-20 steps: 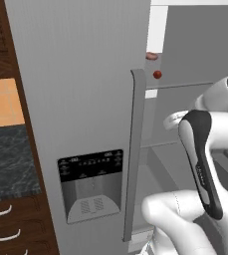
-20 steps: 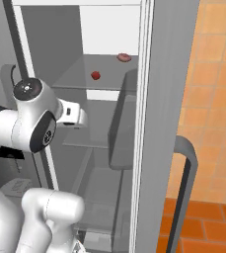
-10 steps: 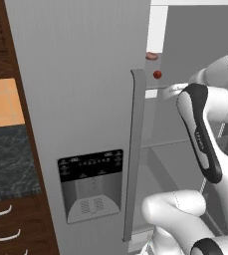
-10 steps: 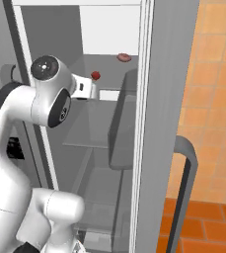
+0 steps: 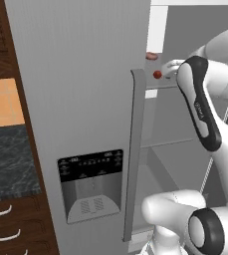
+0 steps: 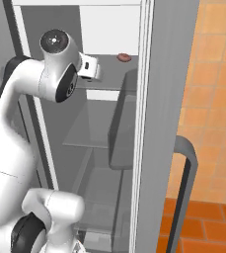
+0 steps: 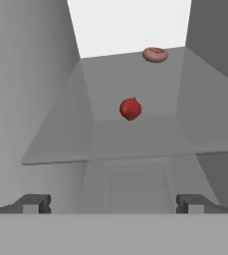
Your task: Take the strawberry from the fridge and place it on top of the pancake, located on the dining counter.
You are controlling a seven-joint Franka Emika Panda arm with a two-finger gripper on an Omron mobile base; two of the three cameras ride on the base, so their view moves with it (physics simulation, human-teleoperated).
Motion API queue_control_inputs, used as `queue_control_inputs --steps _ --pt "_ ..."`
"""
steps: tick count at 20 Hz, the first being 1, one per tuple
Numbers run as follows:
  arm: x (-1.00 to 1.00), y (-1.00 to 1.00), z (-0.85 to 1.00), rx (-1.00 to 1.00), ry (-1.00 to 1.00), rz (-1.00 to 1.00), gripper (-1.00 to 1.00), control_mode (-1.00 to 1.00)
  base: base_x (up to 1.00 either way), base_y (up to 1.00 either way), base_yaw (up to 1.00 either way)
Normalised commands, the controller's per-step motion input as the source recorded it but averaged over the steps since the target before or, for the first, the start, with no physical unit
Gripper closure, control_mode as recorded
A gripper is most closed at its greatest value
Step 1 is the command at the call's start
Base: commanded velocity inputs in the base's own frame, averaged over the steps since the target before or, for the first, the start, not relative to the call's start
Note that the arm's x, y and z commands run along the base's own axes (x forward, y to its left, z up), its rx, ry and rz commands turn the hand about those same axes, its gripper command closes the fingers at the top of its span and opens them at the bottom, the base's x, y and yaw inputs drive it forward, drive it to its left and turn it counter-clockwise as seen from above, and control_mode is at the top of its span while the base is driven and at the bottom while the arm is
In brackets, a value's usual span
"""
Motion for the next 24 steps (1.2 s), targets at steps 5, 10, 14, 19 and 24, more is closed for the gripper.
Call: queue_control_inputs --steps 5,10,14,19,24 --pt "0.73 0.00 -0.08 0.00 0.00 0.00 -1.00 -1.00 0.00 0.00 0.00" --pt "0.77 0.00 -0.14 -0.02 0.01 0.00 -1.00 -1.00 0.00 0.00 0.00" --pt "0.72 -0.14 -0.07 0.00 0.08 -0.01 -1.00 -1.00 0.00 0.00 0.00" --pt "0.62 -0.01 -0.21 -0.05 0.06 0.00 -1.00 -1.00 0.00 0.00 0.00" --pt "0.43 0.00 -0.15 -0.10 0.00 0.00 -1.00 -1.00 0.00 0.00 0.00"
